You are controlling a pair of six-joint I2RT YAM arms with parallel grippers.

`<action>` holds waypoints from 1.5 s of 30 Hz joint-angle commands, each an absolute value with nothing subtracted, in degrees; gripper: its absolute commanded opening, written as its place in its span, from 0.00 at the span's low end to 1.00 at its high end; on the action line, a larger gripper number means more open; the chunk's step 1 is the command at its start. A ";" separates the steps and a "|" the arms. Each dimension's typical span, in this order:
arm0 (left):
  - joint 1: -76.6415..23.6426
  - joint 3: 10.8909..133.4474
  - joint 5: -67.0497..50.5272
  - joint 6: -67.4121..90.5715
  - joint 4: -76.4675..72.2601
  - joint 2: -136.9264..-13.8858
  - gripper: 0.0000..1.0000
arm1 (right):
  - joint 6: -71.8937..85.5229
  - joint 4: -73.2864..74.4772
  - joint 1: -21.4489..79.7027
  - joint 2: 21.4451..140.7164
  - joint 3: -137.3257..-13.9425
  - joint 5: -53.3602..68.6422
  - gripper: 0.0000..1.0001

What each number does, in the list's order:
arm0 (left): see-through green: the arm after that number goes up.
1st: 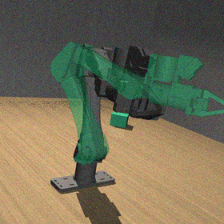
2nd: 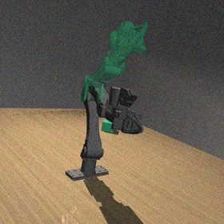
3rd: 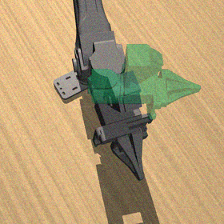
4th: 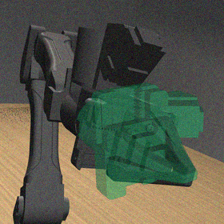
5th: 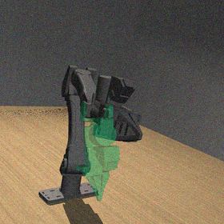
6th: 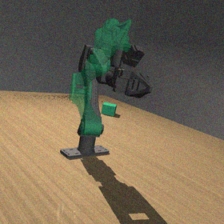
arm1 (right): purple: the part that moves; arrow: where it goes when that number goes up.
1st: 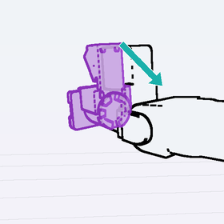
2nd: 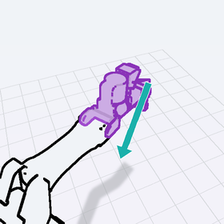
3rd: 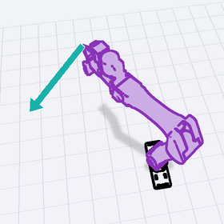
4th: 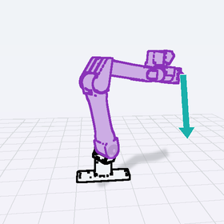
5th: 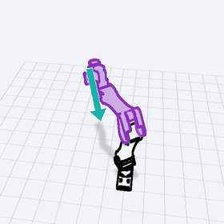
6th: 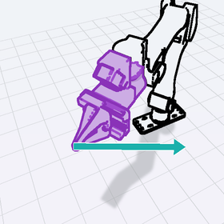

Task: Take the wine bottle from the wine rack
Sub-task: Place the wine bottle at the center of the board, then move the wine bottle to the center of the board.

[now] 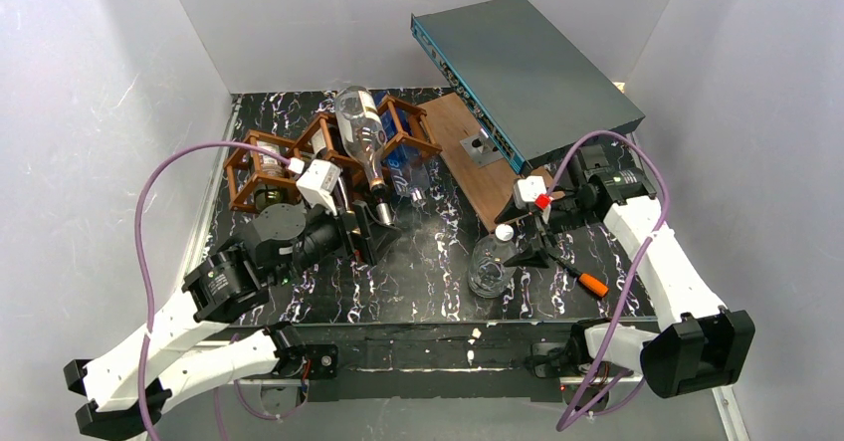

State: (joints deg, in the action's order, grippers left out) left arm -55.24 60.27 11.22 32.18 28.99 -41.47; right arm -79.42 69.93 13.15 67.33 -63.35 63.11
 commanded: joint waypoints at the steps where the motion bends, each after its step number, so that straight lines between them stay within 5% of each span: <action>1: -55.11 59.34 15.32 31.55 29.44 -39.96 0.98 | -72.95 64.78 14.96 68.09 -66.56 60.41 0.95; 11: -55.11 58.98 15.72 32.08 29.27 -39.73 0.98 | -70.92 61.86 16.85 67.86 -65.54 58.70 0.74; 26: -55.15 58.03 15.63 33.25 29.48 -37.53 0.98 | -65.64 63.45 13.70 64.77 -69.10 57.49 0.18; 45: -55.12 55.29 16.67 33.19 30.67 -31.53 0.98 | -52.78 61.97 -3.99 60.34 -77.87 42.67 0.08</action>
State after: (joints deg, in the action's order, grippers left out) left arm -55.24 55.94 14.57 33.45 30.11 -32.56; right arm -56.90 67.57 -1.32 62.57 -73.25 43.86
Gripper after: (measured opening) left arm 0.983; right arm 0.465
